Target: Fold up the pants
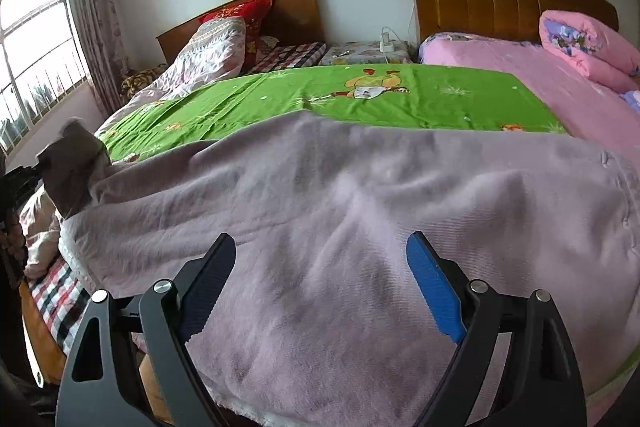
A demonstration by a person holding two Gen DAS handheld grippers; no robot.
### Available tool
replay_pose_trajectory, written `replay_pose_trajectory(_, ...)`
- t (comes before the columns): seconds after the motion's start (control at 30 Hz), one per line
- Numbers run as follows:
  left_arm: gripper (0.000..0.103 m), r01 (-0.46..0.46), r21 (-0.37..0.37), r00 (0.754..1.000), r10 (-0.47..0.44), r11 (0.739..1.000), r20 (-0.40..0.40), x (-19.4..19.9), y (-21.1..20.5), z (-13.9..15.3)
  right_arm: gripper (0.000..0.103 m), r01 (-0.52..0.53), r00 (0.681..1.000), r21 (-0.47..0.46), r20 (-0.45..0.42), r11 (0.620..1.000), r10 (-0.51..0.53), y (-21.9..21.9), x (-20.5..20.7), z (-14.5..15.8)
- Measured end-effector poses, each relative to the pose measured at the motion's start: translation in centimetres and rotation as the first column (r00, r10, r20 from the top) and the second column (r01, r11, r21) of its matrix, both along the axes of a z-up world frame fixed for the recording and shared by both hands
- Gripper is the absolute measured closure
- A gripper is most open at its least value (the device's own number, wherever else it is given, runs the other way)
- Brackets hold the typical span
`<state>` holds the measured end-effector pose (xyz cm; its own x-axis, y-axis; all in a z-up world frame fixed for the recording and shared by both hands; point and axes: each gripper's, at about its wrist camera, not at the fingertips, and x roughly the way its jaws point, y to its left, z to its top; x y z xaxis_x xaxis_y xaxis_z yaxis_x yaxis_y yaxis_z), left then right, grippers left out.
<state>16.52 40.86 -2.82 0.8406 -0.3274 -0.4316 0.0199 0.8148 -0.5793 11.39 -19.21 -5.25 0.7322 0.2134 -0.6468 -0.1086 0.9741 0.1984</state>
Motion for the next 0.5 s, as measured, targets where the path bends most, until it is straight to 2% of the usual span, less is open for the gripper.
replay_pose_trajectory(0.03, 0.092, -0.075, -0.074, 0.997, 0.074, 0.994, -0.024, -0.1, 2.4, -0.9, 0.018, -0.003, 1.000, 0.006, -0.004, 1.000, 0.003, 0.1, 0.1, -0.2)
replay_pose_trajectory(0.07, 0.092, -0.148, -0.154, 0.988, 0.140, 0.977, -0.063, -0.1, 5.2, -2.4, 0.018, -0.006, 1.000, 0.011, -0.010, 1.000, 0.006, 0.3, 0.2, -0.4)
replay_pose_trajectory(0.17, 0.088, -0.242, -0.382, 0.968, 0.193, 0.892, -0.162, 0.6, 10.5, -7.4, 0.018, -0.022, 0.999, 0.007, -0.026, 1.000, 0.022, 1.0, 0.4, -0.9)
replay_pose_trajectory(0.23, 0.064, -0.257, -0.400, 0.960, 0.185, 0.880, -0.209, 1.0, 11.2, -9.5, 0.018, -0.037, 0.999, -0.005, -0.037, 0.999, 0.036, 1.7, 0.6, -1.1)
replay_pose_trajectory(0.3, 0.055, -0.233, -0.440, 0.967, 0.158, 0.867, -0.201, 1.3, 11.2, -10.9, 0.018, -0.057, 0.998, -0.020, -0.040, 0.998, 0.056, 2.5, 0.8, -1.0)
replay_pose_trajectory(0.37, 0.053, -0.207, -0.466, 0.975, 0.144, 0.860, -0.167, 1.4, 10.7, -11.2, 0.018, -0.100, 0.995, -0.049, -0.035, 0.994, 0.098, 4.0, 1.0, -0.7)
replay_pose_trajectory(0.43, 0.053, -0.203, -0.459, 0.977, 0.149, 0.865, -0.151, 1.0, 10.2, -11.0, 0.018, -0.172, 0.985, -0.075, -0.021, 0.982, 0.171, 6.1, 0.9, -0.3)
replay_pose_trajectory(0.5, 0.054, -0.196, -0.451, 0.979, 0.149, 0.871, -0.139, 0.8, 9.1, -10.6, 0.019, -0.285, 0.958, -0.118, 0.004, 0.951, 0.288, 9.3, 0.5, 0.3)
